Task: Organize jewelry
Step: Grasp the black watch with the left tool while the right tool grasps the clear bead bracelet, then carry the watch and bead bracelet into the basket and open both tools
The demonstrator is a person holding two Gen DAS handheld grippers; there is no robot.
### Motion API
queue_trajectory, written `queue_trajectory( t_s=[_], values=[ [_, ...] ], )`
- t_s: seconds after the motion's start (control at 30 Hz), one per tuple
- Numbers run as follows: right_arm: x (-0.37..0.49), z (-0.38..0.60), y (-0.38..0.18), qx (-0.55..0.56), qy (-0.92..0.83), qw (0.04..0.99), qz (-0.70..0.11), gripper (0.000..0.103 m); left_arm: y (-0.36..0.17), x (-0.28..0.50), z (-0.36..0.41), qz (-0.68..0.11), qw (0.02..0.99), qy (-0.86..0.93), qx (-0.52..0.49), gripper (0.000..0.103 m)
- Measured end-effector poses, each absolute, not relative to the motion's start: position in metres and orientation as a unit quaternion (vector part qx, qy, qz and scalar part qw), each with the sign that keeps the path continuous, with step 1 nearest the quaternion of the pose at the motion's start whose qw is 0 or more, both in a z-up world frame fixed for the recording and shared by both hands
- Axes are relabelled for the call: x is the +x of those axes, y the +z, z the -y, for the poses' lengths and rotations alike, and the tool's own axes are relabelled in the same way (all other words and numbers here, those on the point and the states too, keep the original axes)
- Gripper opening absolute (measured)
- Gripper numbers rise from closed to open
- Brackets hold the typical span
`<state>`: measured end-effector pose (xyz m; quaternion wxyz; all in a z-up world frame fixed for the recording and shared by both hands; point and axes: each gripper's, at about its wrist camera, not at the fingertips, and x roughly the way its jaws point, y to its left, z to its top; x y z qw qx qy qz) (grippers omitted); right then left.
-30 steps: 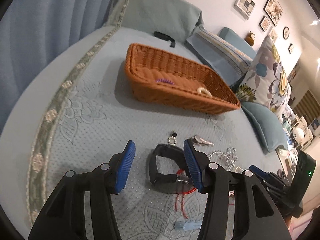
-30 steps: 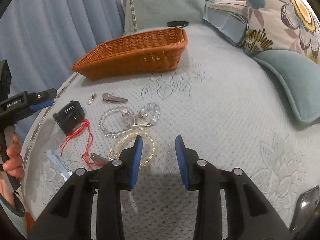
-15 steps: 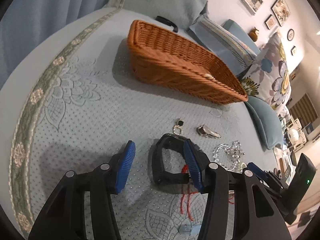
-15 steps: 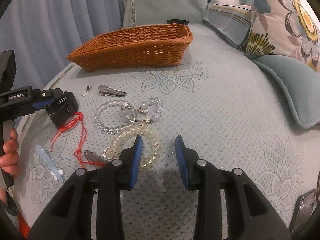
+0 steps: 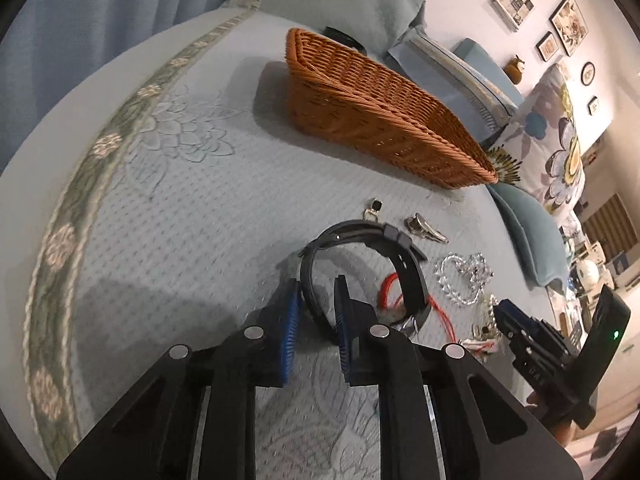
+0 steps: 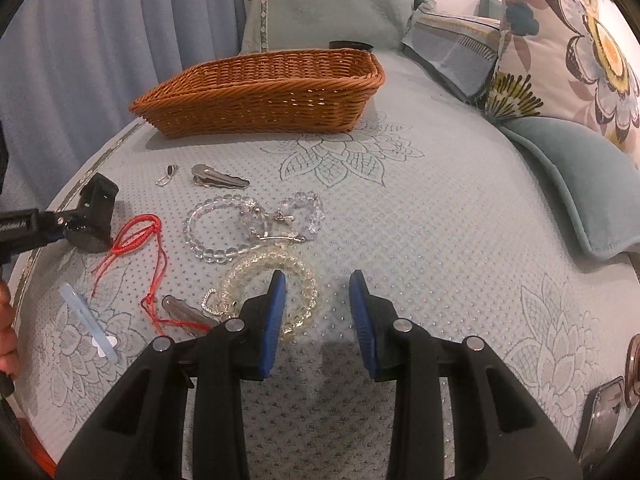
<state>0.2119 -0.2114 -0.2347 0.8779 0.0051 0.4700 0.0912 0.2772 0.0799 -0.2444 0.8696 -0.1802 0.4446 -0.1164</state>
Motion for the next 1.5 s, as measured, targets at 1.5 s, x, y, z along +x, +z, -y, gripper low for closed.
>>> queue_trajectory(
  t_s=[1.5],
  values=[
    [0.345,0.205,-0.132,0.054,0.142,0.927,-0.343,0.008,-0.125,0.357,-0.028,-0.257,0.955,-0.108,-0.106,0.002]
  ],
)
